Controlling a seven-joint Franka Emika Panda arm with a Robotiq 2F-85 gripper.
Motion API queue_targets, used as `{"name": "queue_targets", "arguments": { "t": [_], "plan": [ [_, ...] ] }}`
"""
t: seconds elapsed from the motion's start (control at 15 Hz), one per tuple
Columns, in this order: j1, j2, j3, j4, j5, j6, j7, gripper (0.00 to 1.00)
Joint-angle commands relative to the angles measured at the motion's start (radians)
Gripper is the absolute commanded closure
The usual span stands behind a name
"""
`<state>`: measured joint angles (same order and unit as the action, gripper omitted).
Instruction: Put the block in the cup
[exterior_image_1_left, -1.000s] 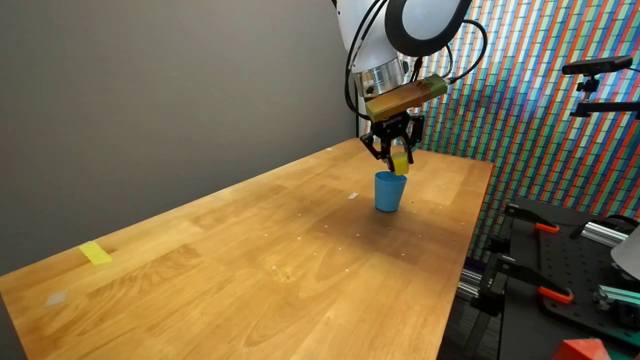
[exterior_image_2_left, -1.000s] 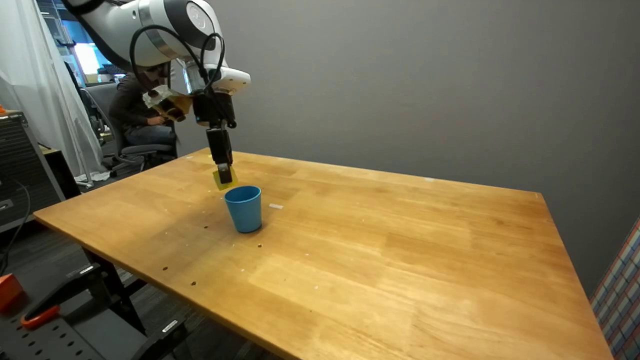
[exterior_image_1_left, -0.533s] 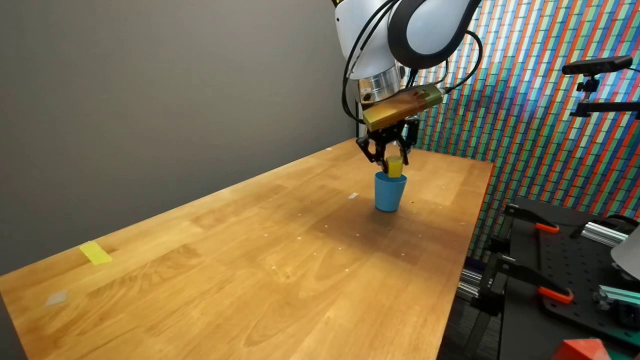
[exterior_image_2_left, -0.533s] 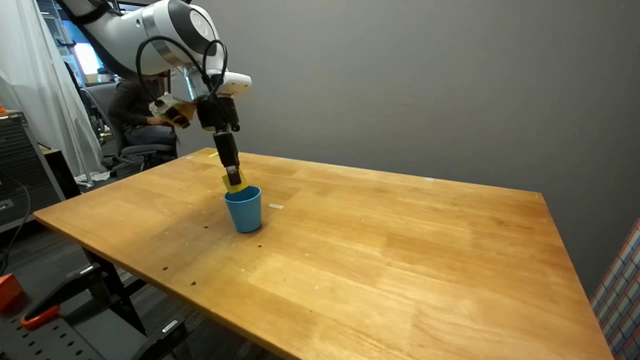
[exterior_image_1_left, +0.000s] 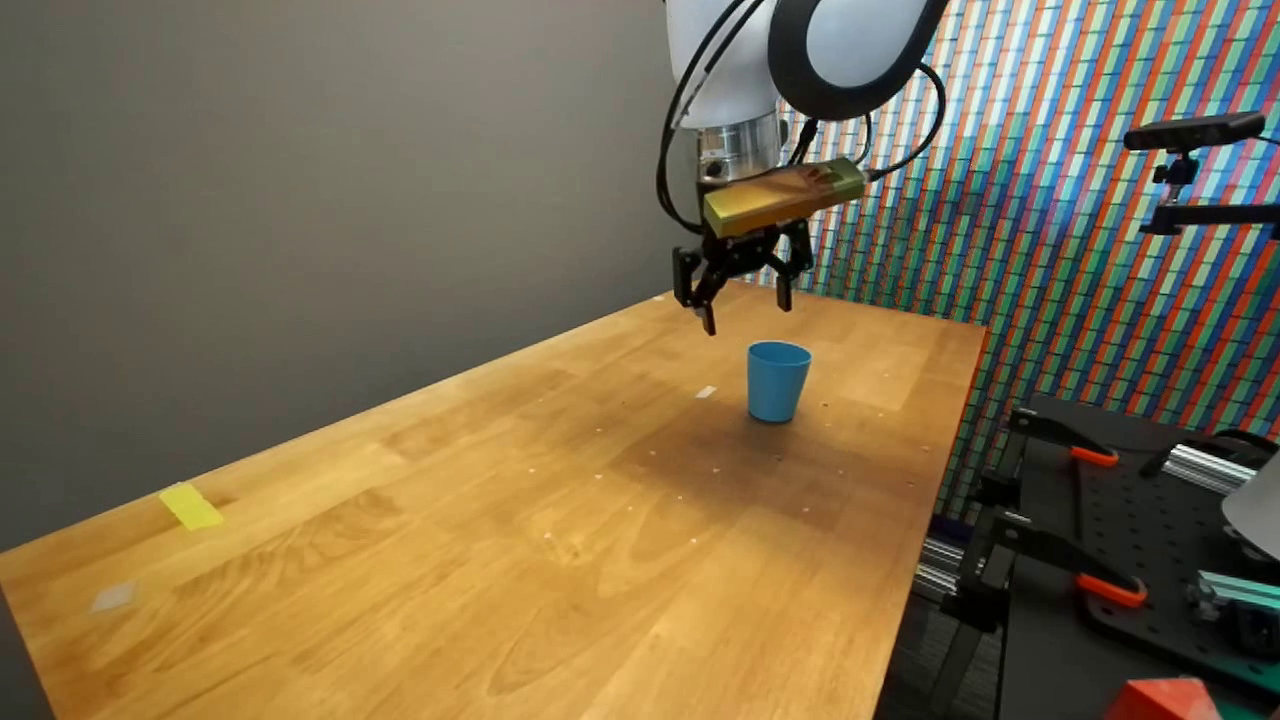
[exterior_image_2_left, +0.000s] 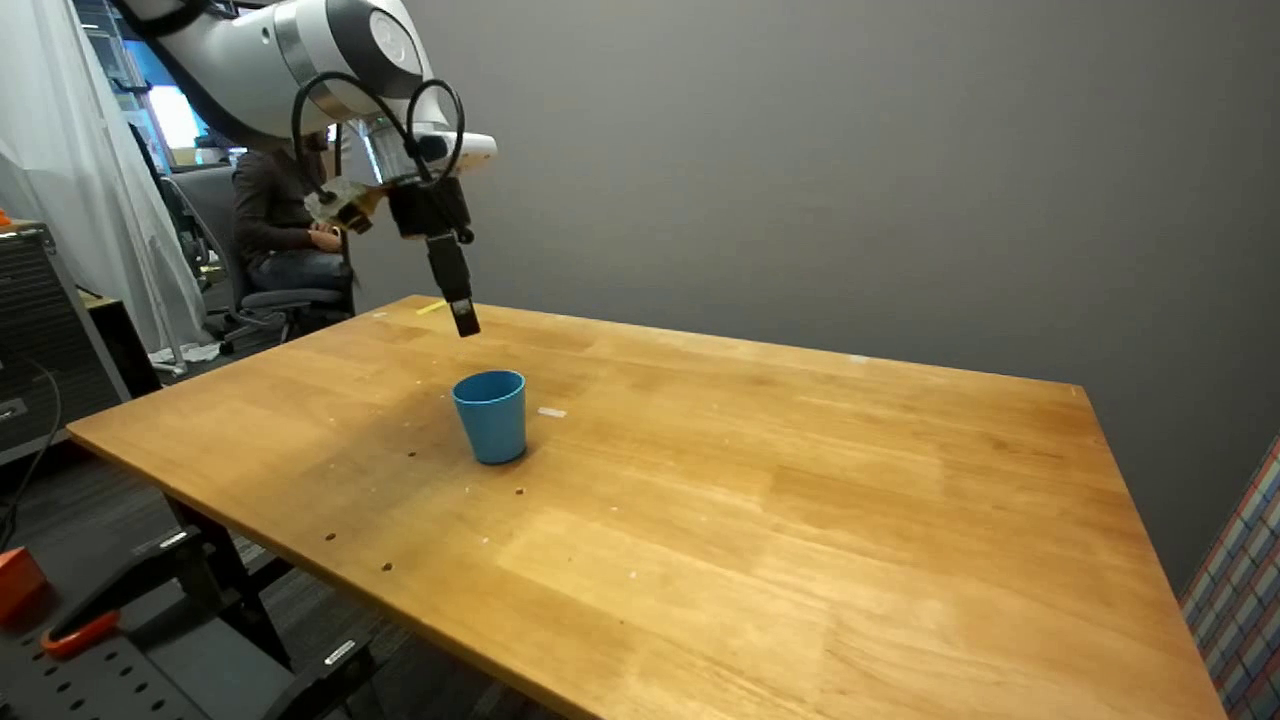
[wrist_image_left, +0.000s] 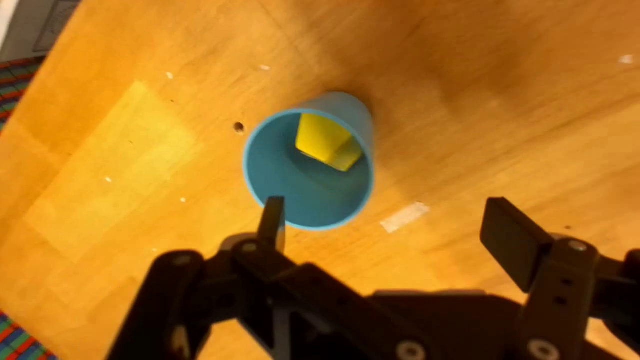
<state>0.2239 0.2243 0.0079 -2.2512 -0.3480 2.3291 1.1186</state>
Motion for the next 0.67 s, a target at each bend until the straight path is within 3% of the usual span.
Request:
{"name": "queue_targets", "arguments": {
  "t": [0.0, 0.4, 0.47, 0.6],
  "plan": [
    [-0.031, -0.096, 0.060, 0.011, 0.124, 0.034, -0.197, 0.00],
    [-0.051, -0.181, 0.105, 0.063, 0.435, 0.017, -0.599, 0.00],
    [-0.035, -0.148, 0.095, 0.060, 0.351, 0.019, -0.474, 0.00],
    [-0.043, -0.165, 0.099, 0.065, 0.402, 0.018, -0.551, 0.00]
  ]
}}
